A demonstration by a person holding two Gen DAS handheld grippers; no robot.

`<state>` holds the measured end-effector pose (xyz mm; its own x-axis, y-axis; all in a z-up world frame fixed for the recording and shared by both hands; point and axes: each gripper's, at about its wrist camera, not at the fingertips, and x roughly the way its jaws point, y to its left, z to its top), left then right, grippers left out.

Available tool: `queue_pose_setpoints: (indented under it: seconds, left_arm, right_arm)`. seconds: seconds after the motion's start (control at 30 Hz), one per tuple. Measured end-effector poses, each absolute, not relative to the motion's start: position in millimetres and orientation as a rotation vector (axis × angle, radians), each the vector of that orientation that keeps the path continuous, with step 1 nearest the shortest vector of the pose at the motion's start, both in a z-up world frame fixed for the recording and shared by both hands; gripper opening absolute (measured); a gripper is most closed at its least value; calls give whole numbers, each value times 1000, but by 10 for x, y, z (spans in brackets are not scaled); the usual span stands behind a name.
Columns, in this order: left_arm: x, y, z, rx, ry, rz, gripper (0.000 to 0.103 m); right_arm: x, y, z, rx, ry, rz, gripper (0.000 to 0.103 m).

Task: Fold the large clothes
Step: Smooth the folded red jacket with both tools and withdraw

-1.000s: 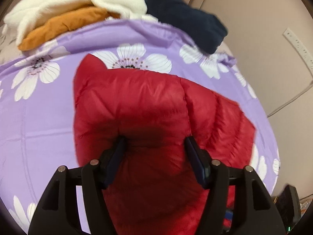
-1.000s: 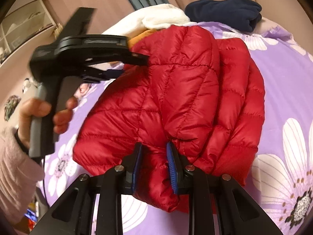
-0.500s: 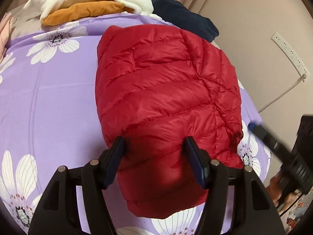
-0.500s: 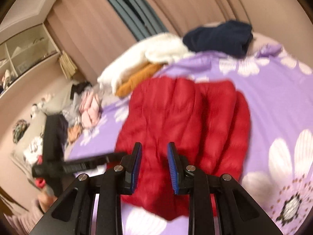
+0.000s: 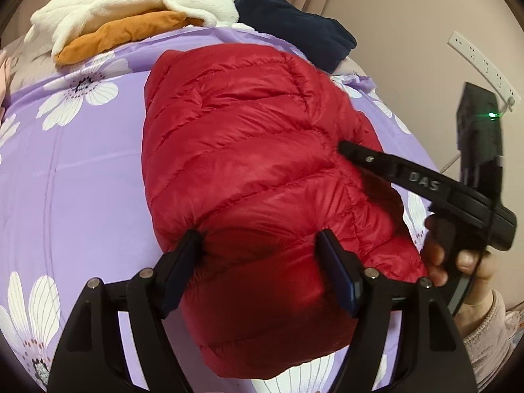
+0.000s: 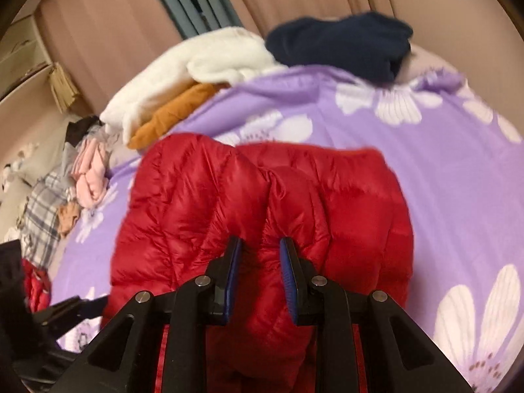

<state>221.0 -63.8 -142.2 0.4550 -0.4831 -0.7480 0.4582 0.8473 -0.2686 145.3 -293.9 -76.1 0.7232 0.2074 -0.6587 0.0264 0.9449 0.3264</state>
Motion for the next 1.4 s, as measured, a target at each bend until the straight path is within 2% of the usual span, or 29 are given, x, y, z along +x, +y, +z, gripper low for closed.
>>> queue_pose_setpoints:
  seconds: [0.57,1.0,1.17,1.4]
  left_arm:
    - [2256,-599,-1481,-57,951,-583,80]
    - [2242,-549,-1484,-76,963,-571,81]
    - [2246,-577,-1516,-60,967,-573,82]
    - [2258,-583,-1564,-42,969,-560,83]
  right_arm:
    - [1435,-3013,-834,388,781,111,23]
    - [829,-2767,-397,261,682,211,23]
    - [755,-2640,-654,184,741,187,23]
    - [959,-2687,-947,222,796,161,23]
